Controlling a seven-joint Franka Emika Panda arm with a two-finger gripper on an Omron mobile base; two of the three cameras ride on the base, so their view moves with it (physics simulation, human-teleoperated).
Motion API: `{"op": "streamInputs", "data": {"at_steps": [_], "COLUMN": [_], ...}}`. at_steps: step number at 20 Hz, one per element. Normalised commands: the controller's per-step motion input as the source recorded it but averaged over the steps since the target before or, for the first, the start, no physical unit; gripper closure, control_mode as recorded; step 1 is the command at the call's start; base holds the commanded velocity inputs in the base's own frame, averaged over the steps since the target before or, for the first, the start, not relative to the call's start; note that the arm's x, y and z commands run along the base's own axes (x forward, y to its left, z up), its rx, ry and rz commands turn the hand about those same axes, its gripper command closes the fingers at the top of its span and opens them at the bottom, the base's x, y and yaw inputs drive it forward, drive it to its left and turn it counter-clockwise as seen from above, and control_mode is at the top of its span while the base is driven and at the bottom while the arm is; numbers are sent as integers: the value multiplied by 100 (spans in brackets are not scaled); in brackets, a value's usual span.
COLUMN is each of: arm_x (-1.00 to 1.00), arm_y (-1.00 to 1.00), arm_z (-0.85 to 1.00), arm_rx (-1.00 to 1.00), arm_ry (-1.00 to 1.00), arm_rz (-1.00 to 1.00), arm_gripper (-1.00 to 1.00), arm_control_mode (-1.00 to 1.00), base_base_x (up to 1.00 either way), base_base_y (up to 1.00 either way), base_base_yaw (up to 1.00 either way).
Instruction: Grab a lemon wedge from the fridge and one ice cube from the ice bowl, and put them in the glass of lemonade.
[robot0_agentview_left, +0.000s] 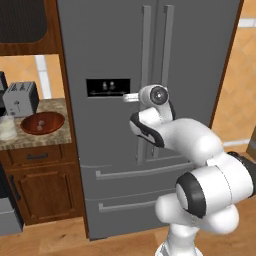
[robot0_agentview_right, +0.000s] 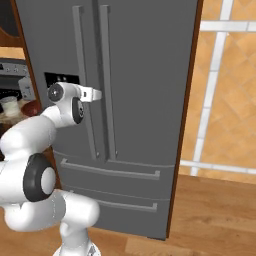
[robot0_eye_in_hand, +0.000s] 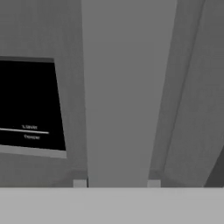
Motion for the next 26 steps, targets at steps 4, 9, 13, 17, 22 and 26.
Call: {"op": "streamInputs", "data": {"at_steps": [4,9,13,17,22,26], "arm_x": [-76,-82,-86,-84,-69,-54], "arm_y": [46,52,50,57,48,38], "arm_z": [33,37,31,28,25,14], "arm_rx": [0,0,0,-2,-3,-1], "arm_ry": [12,11,10,13,12,4], "arm_rz": [-2,-1,0,0,0,1], "arm_gripper": [100,100,100,100,-100,-100], "arm_control_mode": [-100,-100,-100,-100,-100,-100], "base_base_x": [0,0,0,0,0,0], "base_base_y": [0,0,0,0,0,0], "base_base_yaw": [0,0,0,0,0,0]}}
